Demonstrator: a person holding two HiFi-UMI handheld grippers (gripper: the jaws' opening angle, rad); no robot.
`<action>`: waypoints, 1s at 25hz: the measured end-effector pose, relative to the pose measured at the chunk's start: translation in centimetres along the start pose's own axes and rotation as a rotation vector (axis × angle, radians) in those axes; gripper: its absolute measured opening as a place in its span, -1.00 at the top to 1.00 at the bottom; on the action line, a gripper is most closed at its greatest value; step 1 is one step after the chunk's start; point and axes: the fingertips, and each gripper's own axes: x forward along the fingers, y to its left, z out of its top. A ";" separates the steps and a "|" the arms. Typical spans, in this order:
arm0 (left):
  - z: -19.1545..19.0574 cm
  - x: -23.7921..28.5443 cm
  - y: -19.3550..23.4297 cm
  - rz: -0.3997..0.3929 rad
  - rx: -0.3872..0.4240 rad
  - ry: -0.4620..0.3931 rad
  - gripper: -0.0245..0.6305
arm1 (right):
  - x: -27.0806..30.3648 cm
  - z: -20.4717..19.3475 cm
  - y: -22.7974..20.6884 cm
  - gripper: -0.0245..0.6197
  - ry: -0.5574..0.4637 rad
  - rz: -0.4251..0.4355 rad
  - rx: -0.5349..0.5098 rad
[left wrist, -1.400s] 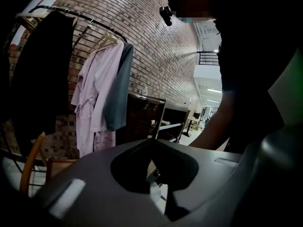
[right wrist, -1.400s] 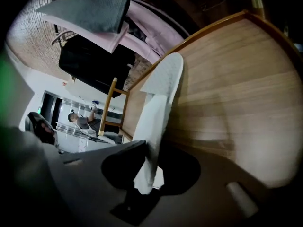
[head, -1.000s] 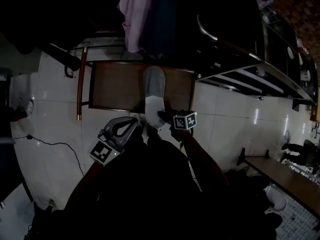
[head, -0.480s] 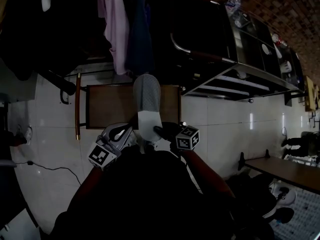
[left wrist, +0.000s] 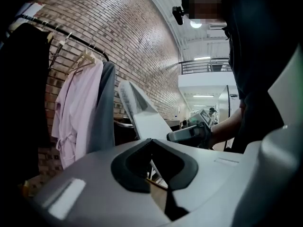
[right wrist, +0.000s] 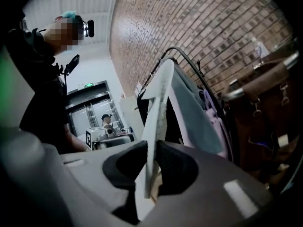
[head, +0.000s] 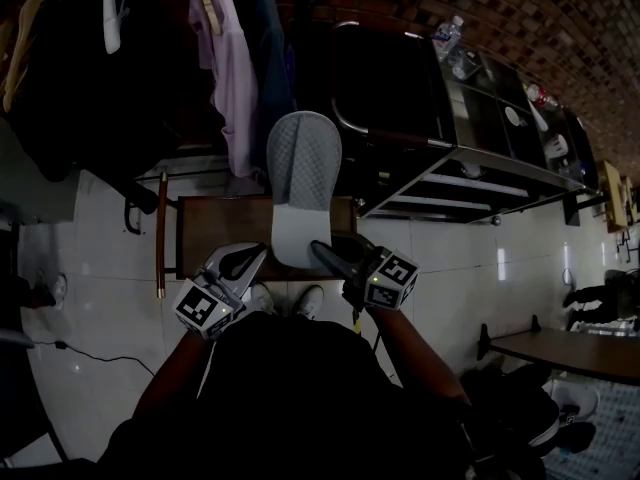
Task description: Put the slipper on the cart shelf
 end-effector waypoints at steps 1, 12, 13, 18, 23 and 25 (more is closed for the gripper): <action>0.6 0.1 0.0 -0.004 0.008 -0.009 0.93 | 0.0 1.1 0.3 0.72 -0.018 -0.003 -0.022; 4.1 0.4 -0.8 -0.053 0.052 -0.056 0.93 | -0.5 6.6 2.9 0.72 -0.137 -0.111 -0.277; 4.0 0.4 -1.0 -0.056 0.056 -0.043 0.93 | -0.5 6.6 2.9 0.72 -0.136 -0.113 -0.279; 3.8 0.3 -0.9 -0.043 0.045 -0.039 0.93 | -0.2 5.8 3.2 0.72 -0.125 -0.114 -0.266; 3.9 -0.2 -0.7 -0.042 0.030 -0.061 0.93 | 0.0 5.3 3.4 0.72 -0.113 -0.118 -0.253; 3.8 -0.3 -0.6 -0.042 0.029 -0.060 0.93 | 0.2 5.2 3.4 0.72 -0.115 -0.120 -0.251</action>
